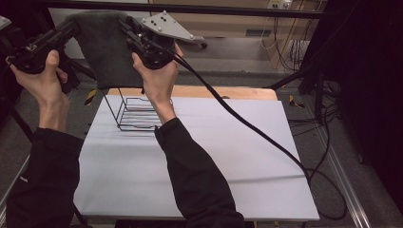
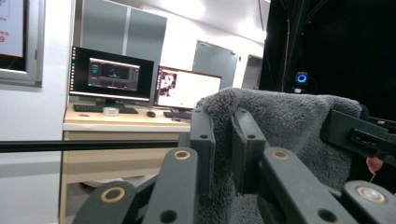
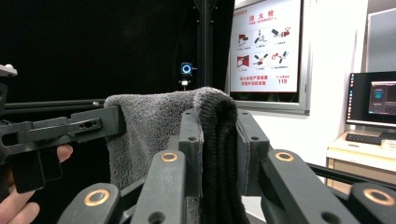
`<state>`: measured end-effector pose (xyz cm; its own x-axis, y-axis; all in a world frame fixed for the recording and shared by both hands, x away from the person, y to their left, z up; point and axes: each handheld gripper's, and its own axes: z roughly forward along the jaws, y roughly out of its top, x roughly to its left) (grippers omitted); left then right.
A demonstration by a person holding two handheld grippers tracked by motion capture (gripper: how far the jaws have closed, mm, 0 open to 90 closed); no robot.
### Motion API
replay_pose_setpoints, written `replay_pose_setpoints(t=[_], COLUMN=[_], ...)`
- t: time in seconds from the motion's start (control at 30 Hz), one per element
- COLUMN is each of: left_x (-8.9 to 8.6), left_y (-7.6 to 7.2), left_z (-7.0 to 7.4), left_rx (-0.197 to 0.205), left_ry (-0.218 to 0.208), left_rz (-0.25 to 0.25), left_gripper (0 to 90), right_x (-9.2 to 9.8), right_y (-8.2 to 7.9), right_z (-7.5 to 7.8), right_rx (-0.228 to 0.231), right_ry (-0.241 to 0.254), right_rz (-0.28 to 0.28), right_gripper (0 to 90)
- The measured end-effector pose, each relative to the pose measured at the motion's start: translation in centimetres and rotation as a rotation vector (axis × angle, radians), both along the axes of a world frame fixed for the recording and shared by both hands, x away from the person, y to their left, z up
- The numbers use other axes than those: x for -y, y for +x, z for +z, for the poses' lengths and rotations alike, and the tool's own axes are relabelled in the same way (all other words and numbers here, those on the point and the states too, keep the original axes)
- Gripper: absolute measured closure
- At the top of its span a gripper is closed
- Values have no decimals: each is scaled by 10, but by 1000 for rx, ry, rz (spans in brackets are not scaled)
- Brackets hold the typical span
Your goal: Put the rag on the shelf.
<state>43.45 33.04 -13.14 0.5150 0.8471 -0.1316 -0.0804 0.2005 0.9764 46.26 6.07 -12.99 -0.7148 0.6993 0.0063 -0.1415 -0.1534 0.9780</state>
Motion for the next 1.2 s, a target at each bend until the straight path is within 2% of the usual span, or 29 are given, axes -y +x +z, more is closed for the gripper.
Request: replay_pose_setpoints(t=[0.2,0.53,0.73,0.87,1.07,1.2], left_x=[0,6,6,4,5,4], left_y=[12,31,41,51,63,68], left_z=[6,17,14,11,5,3], left_rx=[-6,-4,-3,-13,-37,-49], left_ry=[-18,2,-2,-8,-2,2], left_rz=[-9,1,-6,-16,-1,5], left_gripper=[807,807,807,806,806,806], right_x=[-1,3,4,3,0,-1], right_y=[9,28,37,43,52,56], right_z=[6,13,13,12,7,3], right_rx=[13,21,27,35,21,18], right_ry=[-11,-2,-7,-29,-43,-48], right_rz=[-14,-32,-43,-54,-81,-79], right_gripper=[763,764,765,765,765,765])
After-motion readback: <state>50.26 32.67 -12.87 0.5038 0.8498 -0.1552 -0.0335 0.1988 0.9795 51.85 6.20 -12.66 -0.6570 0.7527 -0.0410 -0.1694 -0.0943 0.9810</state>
